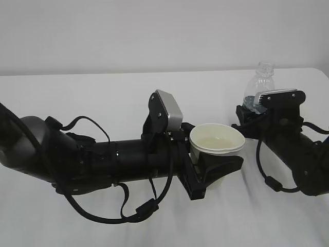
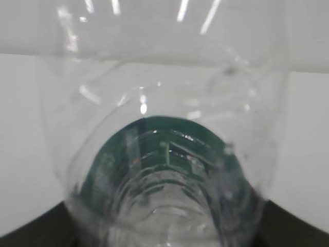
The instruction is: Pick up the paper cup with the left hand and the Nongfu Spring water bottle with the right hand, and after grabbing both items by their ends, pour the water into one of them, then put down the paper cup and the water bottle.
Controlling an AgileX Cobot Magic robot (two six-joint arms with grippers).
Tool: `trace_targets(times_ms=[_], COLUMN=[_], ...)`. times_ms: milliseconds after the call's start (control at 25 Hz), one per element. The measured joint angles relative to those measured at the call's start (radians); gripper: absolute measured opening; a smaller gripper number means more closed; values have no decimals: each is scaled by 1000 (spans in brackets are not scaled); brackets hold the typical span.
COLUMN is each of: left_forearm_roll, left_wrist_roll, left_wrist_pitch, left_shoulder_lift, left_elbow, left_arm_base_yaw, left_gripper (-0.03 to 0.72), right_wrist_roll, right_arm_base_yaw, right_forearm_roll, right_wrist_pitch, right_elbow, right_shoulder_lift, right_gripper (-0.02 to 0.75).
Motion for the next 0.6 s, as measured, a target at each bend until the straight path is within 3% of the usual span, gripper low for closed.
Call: trace_targets(times_ms=[600], left_forearm_roll=[0], left_wrist_roll=[0], left_wrist_pitch=[6], left_shoulder_lift=[0], left_elbow=[0], left_arm_base_yaw=[0], left_gripper=[470], right_wrist_roll=[2], right_arm_base_yaw=[2], right_forearm_roll=[0], right_wrist_pitch=[0], right_elbow=[-38], right_shoulder_lift=[42], right_gripper=[404])
